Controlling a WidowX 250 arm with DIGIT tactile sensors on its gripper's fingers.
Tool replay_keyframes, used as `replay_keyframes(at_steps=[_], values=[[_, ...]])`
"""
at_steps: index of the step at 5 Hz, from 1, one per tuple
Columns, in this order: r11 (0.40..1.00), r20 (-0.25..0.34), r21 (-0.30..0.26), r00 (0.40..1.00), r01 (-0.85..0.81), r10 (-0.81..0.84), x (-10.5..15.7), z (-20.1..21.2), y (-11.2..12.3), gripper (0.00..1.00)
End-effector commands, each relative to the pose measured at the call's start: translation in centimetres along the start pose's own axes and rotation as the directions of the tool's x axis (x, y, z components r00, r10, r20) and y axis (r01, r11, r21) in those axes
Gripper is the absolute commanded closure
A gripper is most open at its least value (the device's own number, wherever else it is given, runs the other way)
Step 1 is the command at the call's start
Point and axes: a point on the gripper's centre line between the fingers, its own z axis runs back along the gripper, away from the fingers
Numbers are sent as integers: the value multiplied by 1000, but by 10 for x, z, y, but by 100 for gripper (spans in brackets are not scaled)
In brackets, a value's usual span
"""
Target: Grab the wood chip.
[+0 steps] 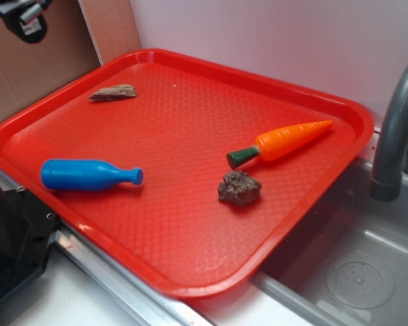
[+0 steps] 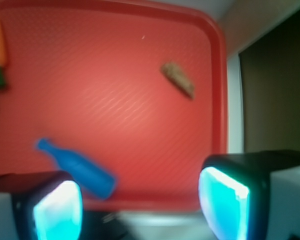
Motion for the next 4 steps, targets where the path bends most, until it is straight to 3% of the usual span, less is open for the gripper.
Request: replay_keyframes(at_steps=[1,3,4], values=[[969,42,0,968,249,-249,66,-57,32,0],[926,3,36,926,376,-377,88,-109,22,0],[894,1,60,895,445,-445,96,-128,38,0]])
